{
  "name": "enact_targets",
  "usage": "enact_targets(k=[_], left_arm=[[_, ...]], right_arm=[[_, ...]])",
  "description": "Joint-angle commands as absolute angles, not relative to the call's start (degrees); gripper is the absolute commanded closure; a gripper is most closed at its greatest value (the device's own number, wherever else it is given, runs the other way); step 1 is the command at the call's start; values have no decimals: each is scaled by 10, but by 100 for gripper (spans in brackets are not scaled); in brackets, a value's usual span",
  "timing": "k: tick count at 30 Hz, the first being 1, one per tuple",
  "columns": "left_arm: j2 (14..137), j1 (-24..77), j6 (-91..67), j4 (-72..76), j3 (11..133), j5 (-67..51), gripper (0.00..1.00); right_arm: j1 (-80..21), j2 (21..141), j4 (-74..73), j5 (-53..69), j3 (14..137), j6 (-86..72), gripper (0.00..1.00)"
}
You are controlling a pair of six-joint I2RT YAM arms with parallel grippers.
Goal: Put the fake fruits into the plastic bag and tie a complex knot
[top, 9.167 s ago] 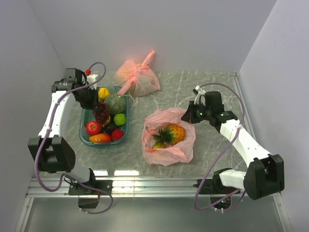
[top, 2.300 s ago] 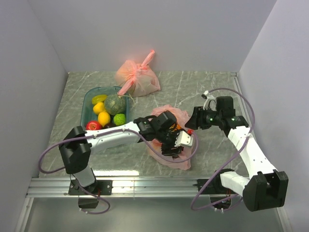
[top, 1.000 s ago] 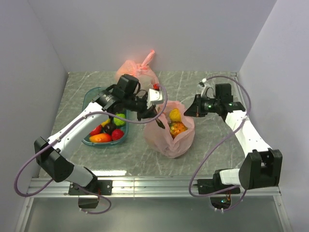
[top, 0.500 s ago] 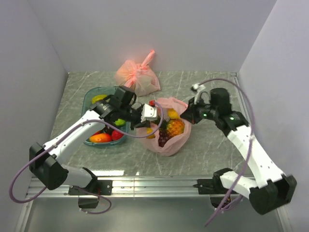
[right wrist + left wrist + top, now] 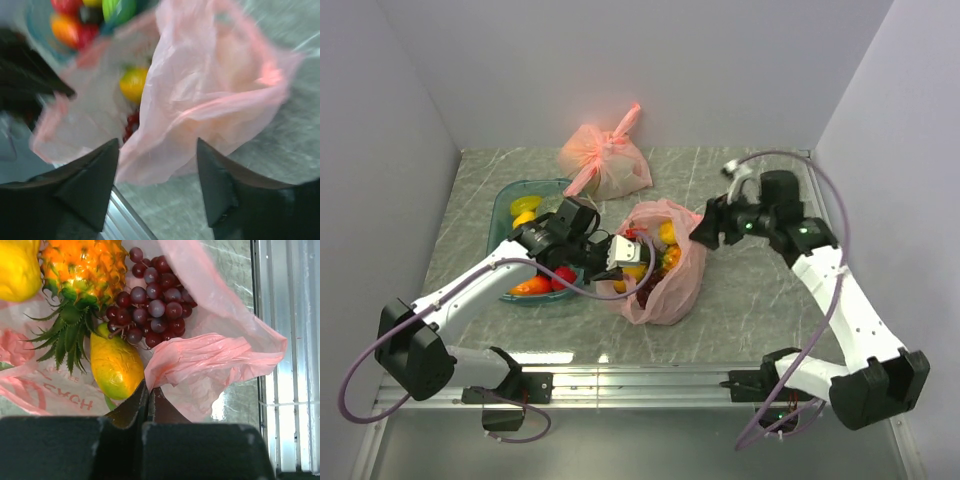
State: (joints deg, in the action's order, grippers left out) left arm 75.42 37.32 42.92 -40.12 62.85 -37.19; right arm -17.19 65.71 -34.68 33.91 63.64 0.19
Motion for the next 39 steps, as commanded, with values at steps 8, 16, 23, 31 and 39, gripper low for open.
enact_targets(k=[8,16,23,31,39], left_arm=[[730,371,425,-369,640,-359,100],[727,372,409,-350,638,-345,100],[732,372,396,-335,633,-344,100],[741,372,399,-336,641,-332,100],[749,341,342,-347,697,-360,100]], right_arm=[[-47,775,-337,344,749,-138,28],[-42,896,-328,445,721,-248,24],[-42,930,-260,499,702,-315,24],[-46,983,-229,553,707,-355,42],[-10,930,-281,510,754,-279,94]])
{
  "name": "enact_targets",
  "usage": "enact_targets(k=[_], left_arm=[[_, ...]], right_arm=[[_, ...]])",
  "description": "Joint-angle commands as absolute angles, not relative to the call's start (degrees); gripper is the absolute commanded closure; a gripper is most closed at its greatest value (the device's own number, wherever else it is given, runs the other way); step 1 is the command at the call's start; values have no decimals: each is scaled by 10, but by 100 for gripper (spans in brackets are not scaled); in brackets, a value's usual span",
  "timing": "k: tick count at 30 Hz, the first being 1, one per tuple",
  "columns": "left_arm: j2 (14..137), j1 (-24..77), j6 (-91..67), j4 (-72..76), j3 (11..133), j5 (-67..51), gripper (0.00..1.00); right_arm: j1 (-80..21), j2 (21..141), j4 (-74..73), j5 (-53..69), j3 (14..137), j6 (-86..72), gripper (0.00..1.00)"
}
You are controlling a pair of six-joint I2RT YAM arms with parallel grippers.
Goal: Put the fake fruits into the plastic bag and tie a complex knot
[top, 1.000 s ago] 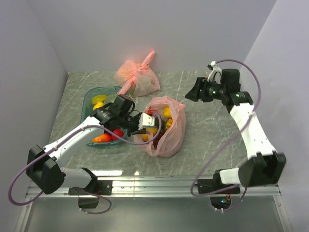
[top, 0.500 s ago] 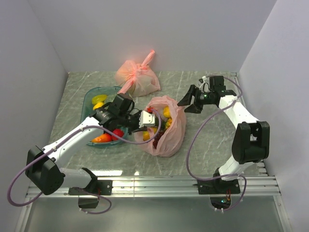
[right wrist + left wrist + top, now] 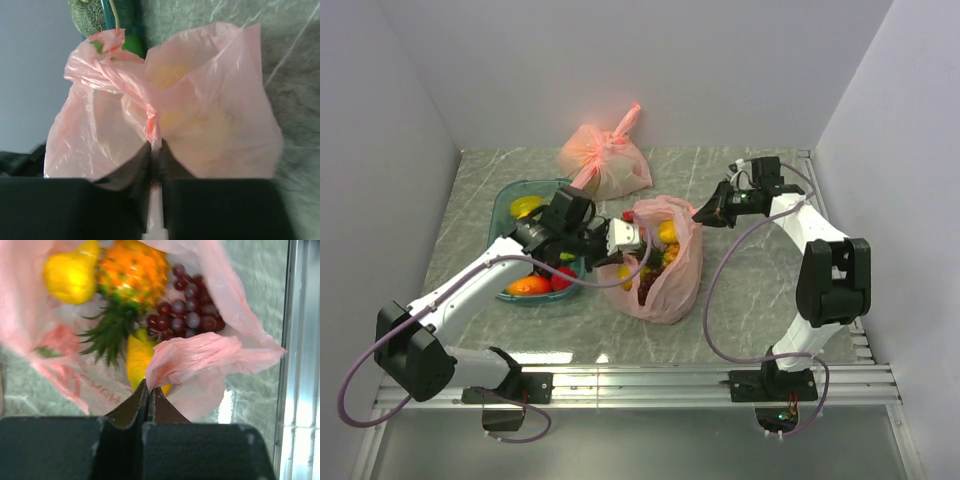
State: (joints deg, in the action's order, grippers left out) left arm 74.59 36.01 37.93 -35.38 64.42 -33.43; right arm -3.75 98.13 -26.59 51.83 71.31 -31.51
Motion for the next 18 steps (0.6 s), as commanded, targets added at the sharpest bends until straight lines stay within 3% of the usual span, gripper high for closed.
enact_targets(k=[1,10,18], left_arm=[[758,329,320,-357,730,-378,100],[791,220,126,-303,912,-460,100],[716,178,125,-201,840,-496,100]], right_arm=[[-2,923,-288,505,774,-271,99],[109,815,-356,442,873,-154,100],[130,721,-359,400,854,-105,100]])
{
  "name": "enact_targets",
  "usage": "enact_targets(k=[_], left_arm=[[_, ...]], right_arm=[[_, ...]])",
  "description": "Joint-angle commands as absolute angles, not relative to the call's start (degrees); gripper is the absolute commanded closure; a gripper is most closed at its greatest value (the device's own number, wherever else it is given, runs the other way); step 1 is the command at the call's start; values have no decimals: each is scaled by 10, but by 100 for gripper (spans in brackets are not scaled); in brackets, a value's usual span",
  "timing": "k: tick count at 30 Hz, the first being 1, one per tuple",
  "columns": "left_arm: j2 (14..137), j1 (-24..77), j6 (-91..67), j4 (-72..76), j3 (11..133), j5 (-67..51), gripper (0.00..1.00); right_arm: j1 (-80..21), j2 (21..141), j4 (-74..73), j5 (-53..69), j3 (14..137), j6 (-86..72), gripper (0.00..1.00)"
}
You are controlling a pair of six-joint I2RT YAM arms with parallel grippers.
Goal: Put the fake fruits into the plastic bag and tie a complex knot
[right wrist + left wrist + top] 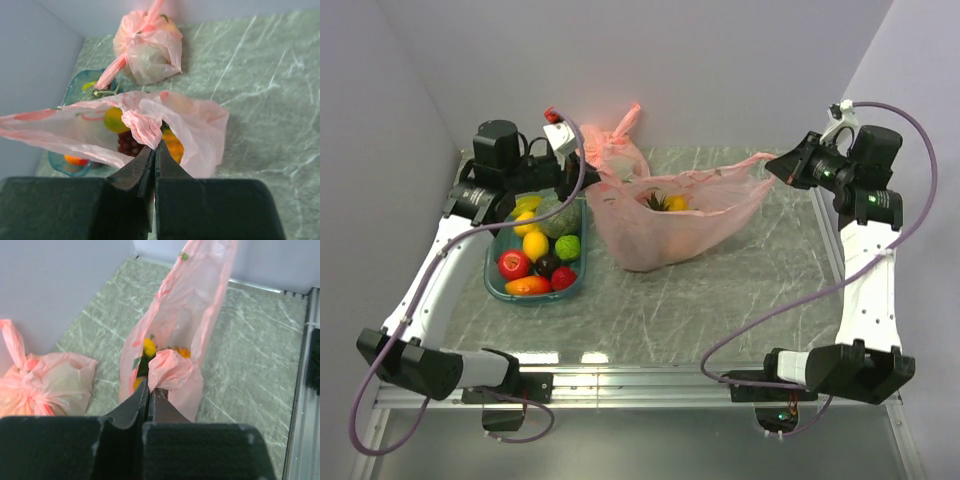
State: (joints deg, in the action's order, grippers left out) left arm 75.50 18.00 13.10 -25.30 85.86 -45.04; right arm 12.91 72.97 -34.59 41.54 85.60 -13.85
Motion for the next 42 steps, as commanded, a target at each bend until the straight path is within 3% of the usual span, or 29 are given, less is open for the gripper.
enact_targets(k=[1,4,9,11,17,19,20,21,27,28,32,39,42], left_arm=[[717,178,128,-206,826,-505,100],[734,178,119,-222,803,-527,97],[779,155,32,-212,799,-590,79],[779,148,5,-186,799,-602,65],[742,143,-115,-123,783,-584,38],[729,143,-132,-124,781,-578,36],[723,143,-135,-124,780,-560,22],[716,143,-138,-121,777,-551,15],[685,143,-127,-123,751,-456,12],[678,143,-136,-109,740,-441,1],[666,155,-149,-69,699,-390,1],[747,248,-112,-91,754,-345,1],[775,267,-135,-84,755,-367,9]], right_arm=[[129,717,-359,402,845,-105,100],[125,700,-353,414,804,-119,100],[113,632,-310,444,720,-153,100],[106,600,-302,446,707,-162,100],[74,544,-279,422,720,-216,100],[65,523,-273,415,730,-242,100],[60,516,-273,409,735,-247,100],[53,509,-272,389,737,-251,100],[3,467,-273,332,698,-273,100],[3,461,-273,327,689,-269,100],[3,457,-274,326,659,-256,100],[3,453,-284,326,654,-237,100],[4,448,-287,322,655,-230,100]])
